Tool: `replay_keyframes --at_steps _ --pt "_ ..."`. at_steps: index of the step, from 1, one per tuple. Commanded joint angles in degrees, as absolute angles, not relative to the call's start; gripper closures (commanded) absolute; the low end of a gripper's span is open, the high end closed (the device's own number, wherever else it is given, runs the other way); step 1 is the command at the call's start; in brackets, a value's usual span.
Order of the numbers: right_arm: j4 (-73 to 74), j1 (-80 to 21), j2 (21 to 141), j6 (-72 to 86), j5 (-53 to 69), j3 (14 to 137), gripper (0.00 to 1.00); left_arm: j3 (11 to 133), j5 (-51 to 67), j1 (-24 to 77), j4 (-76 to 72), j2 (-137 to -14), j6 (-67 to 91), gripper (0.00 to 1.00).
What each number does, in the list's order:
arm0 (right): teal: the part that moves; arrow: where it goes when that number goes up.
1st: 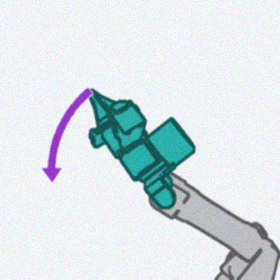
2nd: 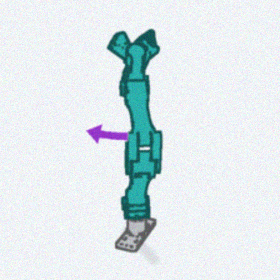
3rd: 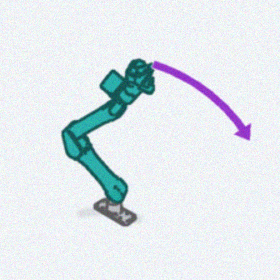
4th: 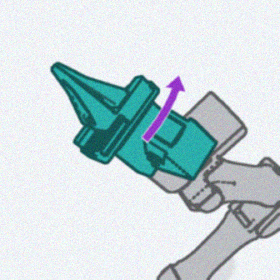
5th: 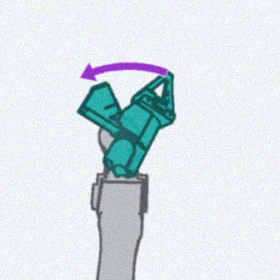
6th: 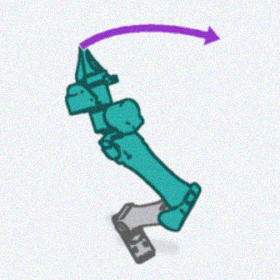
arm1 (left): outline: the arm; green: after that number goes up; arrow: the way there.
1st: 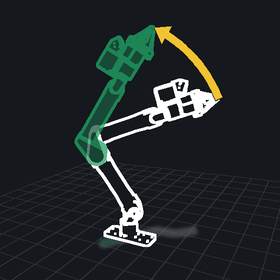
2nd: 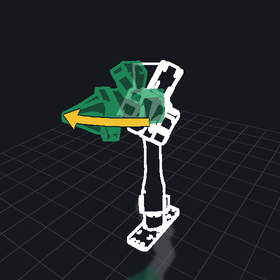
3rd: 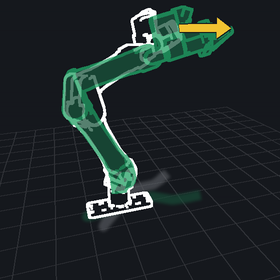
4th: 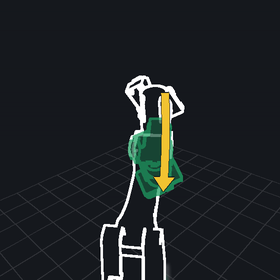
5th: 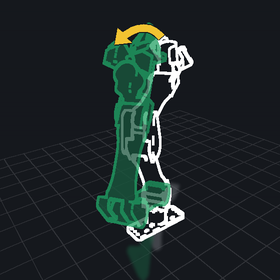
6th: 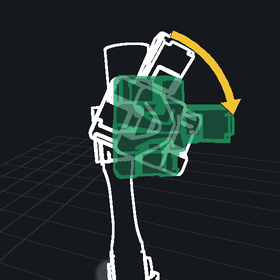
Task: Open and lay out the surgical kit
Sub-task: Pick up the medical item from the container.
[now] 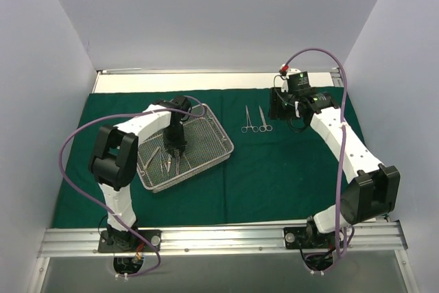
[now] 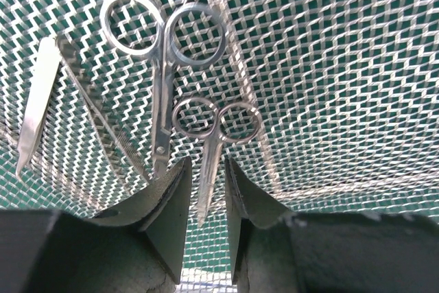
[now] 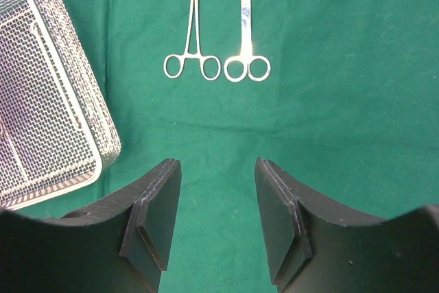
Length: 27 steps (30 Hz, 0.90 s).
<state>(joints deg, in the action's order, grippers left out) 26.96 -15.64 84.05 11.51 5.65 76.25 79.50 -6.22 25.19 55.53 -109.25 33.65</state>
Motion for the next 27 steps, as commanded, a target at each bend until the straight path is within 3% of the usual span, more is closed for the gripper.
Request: replay_keyframes --at_steps 1,20,27 --pt "27.07 -15.82 82.27 10.81 5.98 75.85 0.53 82.97 -6.68 25.05 54.49 -111.09 33.49 0.66" --pt "27.07 -15.82 84.02 10.55 7.12 76.46 0.53 84.46 -6.07 23.20 53.17 -116.98 31.38 0.67" --pt "28.30 -16.35 84.37 9.76 5.89 77.60 0.53 80.96 -2.47 22.77 49.49 -119.88 30.67 0.84"
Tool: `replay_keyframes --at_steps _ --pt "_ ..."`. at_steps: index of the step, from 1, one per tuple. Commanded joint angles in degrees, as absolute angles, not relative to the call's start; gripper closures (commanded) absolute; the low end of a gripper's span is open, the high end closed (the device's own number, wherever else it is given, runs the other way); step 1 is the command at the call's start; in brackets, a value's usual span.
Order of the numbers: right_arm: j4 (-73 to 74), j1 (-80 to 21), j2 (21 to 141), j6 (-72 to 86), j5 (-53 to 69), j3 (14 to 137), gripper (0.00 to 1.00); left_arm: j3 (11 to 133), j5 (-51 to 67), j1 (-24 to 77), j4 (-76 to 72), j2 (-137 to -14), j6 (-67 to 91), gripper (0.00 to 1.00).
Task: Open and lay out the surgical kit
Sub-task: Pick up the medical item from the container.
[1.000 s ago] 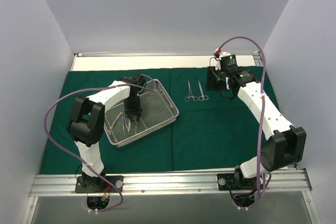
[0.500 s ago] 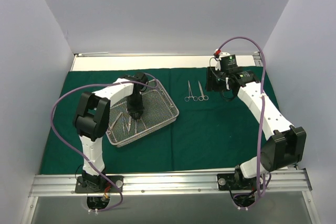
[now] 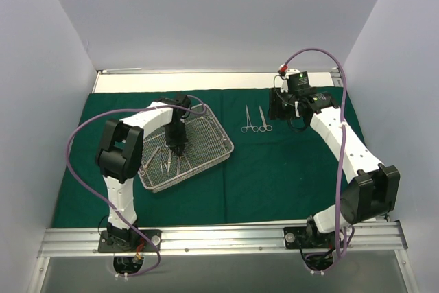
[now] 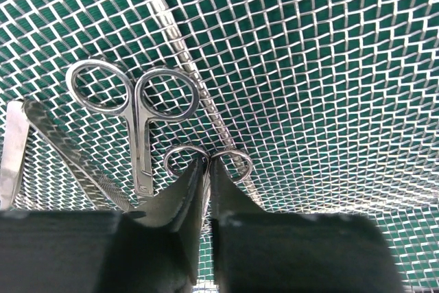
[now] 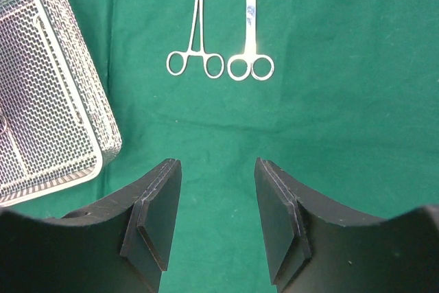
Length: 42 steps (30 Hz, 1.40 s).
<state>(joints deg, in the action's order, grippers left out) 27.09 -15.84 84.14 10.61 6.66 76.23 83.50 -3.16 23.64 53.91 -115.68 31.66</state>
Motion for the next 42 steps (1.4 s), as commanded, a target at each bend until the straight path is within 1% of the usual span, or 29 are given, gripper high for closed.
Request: replay_keyframes --at_steps 1,3,6,9,13,18,23,26,30,31,32,34,42 --pt "28.47 -16.43 84.64 9.76 5.98 77.87 0.52 80.51 -1.76 22.59 48.35 -119.88 30.59 0.88" --pt "28.04 -16.79 84.64 9.76 7.64 78.83 0.52 80.77 -0.79 22.24 48.34 -119.88 29.54 0.97" --pt "26.72 -18.10 84.38 10.02 12.11 80.41 0.52 82.08 -0.26 22.15 50.09 -118.75 27.43 0.98" --pt "24.27 -21.61 84.29 9.84 15.45 81.03 0.52 84.37 0.00 22.15 52.73 -114.71 26.11 0.98" --pt "19.96 -27.50 84.90 13.08 16.43 80.77 0.53 86.48 1.58 22.06 55.19 -111.37 25.14 0.98" --pt "11.02 -33.47 86.22 20.03 18.81 78.14 0.60 87.10 1.50 21.89 55.72 -108.20 24.87 0.98" --pt "4.41 -40.07 89.99 23.63 18.54 74.02 0.62 85.96 1.84 21.27 55.20 -105.91 24.96 0.98" --pt "-5.33 -43.41 91.66 24.95 19.16 69.37 0.61 84.55 2.55 20.92 54.05 -105.12 24.79 0.98" --pt "-13.17 -46.84 94.30 27.58 17.76 66.11 0.60 83.50 3.43 20.39 53.44 -104.68 24.52 0.98" --pt "-15.10 -47.72 94.83 28.47 17.49 65.31 0.59 83.06 3.69 20.22 53.09 -104.59 24.43 0.98" --pt "-18.77 -48.16 95.01 29.35 17.40 64.52 0.54 82.80 3.69 20.13 53.00 -104.42 24.43 0.98" --pt "-21.43 -49.12 95.88 31.11 17.14 63.02 0.52 82.09 4.21 19.69 52.65 -103.89 24.43 0.98" --pt "-28.39 -51.41 103.18 34.45 19.42 62.93 0.52 80.51 5.10 19.34 51.86 -102.83 23.82 0.98"
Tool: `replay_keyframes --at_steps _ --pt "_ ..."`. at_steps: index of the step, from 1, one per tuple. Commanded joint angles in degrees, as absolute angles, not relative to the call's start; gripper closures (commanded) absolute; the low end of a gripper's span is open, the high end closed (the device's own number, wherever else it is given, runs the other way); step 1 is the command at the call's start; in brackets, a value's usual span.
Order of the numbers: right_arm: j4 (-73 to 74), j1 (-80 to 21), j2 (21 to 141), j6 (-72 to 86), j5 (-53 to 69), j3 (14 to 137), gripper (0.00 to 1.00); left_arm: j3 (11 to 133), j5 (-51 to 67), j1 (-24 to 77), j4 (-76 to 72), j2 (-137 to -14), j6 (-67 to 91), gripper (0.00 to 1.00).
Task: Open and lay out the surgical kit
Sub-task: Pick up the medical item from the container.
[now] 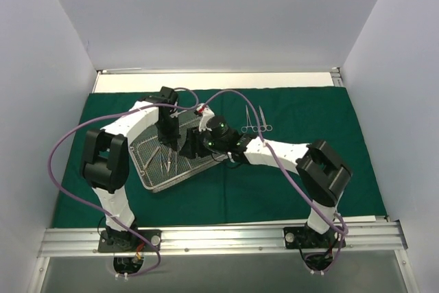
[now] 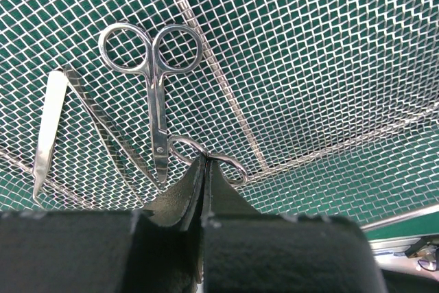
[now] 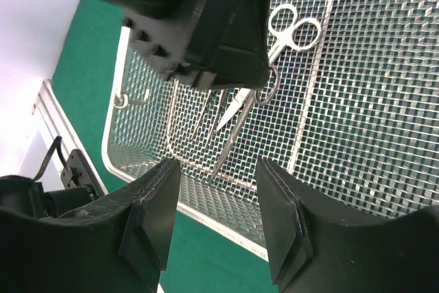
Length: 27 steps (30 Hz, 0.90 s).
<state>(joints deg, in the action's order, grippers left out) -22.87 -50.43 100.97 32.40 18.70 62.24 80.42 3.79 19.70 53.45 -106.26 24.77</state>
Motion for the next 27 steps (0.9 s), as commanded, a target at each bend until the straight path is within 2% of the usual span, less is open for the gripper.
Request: replay_keyframes --at_steps 1,12,27 --pt "-28.04 -51.59 104.66 34.54 19.60 64.06 0.52 80.51 5.18 19.34 51.86 -102.75 23.73 0.98" --pt "-26.98 -52.29 110.83 34.63 20.56 68.11 0.52 79.98 6.24 19.25 51.42 -102.39 23.38 0.98" --pt "-27.69 -52.73 116.71 34.45 21.18 70.75 0.59 79.80 7.21 19.25 51.50 -102.04 23.64 0.98"
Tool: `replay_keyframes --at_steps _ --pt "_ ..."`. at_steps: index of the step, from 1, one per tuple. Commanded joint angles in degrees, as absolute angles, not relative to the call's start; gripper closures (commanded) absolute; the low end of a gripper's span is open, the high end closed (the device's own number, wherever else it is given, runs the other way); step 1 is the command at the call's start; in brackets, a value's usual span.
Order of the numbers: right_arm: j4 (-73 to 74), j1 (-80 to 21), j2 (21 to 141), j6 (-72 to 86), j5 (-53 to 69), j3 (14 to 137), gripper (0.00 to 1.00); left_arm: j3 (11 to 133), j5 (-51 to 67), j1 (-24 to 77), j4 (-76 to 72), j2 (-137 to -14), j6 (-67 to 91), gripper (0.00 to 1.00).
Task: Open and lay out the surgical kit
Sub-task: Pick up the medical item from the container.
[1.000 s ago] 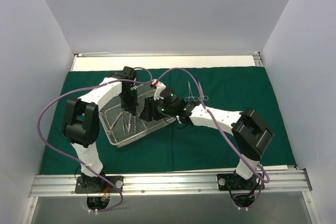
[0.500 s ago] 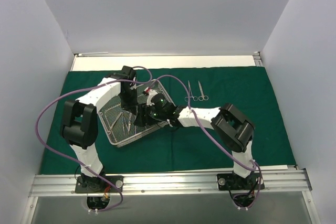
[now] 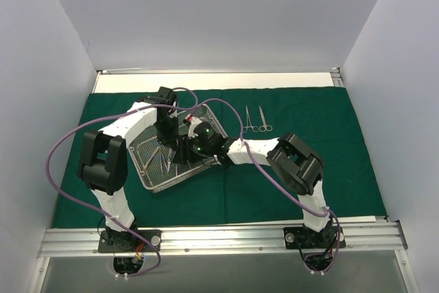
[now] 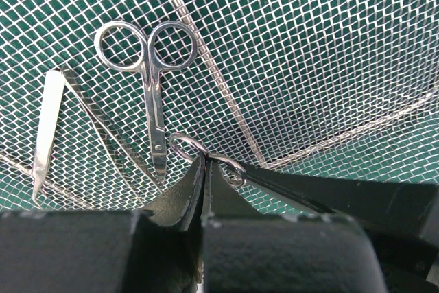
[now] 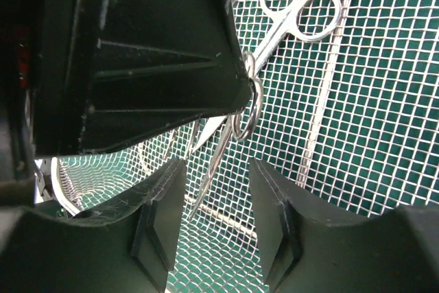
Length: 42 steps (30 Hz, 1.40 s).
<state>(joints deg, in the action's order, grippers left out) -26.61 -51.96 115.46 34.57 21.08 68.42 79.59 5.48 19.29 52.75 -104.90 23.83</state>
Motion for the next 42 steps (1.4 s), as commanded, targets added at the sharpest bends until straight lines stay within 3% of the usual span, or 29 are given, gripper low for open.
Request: replay_keyframes --at_steps 1,12,28,42 --pt "-27.69 -52.82 116.98 34.45 21.18 70.84 0.60 79.72 7.21 19.25 51.33 -101.95 23.64 0.98" --pt "-28.73 -53.61 117.61 36.03 18.47 70.06 0.65 79.45 7.56 19.25 50.98 -102.74 24.26 0.98" --pt "-31.38 -51.33 109.16 37.18 17.05 63.72 0.58 78.75 7.38 17.05 51.06 -102.22 23.29 0.98" --pt "-34.19 -50.27 114.17 38.23 20.30 66.53 0.58 82.00 9.58 16.61 52.82 -102.22 23.82 0.98"
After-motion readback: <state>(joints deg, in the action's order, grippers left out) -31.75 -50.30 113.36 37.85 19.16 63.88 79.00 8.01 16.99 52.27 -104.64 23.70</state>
